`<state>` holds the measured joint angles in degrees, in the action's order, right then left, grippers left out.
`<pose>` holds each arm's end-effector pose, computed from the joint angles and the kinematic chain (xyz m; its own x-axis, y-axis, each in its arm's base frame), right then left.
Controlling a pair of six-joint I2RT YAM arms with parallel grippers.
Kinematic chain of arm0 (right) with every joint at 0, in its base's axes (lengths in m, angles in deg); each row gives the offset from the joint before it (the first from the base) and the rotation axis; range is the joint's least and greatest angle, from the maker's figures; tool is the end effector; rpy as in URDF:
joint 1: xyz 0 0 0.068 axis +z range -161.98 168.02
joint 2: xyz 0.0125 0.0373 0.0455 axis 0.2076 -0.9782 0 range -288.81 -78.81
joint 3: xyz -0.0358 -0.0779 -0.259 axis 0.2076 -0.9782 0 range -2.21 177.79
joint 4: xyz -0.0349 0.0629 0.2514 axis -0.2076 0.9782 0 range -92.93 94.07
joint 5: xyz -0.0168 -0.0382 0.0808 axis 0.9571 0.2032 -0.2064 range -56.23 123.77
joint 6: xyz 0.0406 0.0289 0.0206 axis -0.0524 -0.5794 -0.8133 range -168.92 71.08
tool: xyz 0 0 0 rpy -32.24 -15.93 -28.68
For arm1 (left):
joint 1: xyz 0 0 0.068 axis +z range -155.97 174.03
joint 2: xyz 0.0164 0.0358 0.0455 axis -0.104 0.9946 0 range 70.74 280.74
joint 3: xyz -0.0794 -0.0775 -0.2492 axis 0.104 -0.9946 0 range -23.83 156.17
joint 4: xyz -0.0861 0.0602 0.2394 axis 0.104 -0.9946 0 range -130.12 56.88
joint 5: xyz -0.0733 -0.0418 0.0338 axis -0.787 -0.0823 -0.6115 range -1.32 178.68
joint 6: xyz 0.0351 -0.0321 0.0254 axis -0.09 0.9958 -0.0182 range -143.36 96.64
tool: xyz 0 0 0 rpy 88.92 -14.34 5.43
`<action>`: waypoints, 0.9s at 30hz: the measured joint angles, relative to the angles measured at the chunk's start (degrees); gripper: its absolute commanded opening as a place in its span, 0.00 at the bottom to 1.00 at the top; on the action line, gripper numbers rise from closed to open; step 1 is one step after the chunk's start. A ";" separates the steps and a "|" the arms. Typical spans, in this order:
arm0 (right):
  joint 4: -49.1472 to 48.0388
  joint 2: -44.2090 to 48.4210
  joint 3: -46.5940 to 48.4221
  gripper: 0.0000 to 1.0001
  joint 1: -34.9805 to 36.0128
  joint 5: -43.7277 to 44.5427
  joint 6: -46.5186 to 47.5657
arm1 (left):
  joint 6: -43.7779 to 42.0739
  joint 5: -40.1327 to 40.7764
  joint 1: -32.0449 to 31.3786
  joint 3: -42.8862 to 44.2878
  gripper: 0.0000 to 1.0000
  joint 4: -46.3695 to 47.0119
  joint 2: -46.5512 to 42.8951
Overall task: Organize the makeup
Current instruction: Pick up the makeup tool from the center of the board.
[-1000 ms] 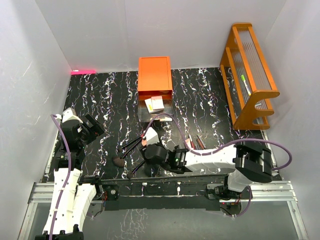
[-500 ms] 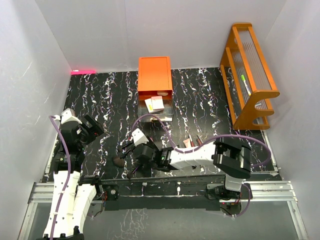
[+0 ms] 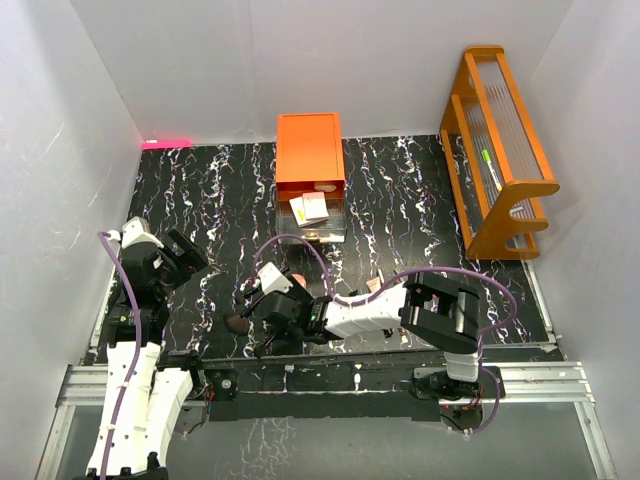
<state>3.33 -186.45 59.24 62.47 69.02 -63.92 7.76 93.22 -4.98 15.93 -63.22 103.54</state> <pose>0.1205 0.3565 0.1481 -0.3845 -0.5935 -0.7071 -0.6139 0.7364 -0.2843 0.1346 0.0051 0.3027 -0.2898 -0.5203 -0.8033 -0.2801 0.8487 -0.4487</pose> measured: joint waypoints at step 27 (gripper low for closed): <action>-1.05 -2.84 2.99 0.24 -5.14 -2.12 0.76 | 0.00 0.00 0.00 0.00 0.87 0.00 0.00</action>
<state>2.28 -189.29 62.24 57.34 66.90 -63.16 7.76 93.22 -4.98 15.93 -63.22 103.54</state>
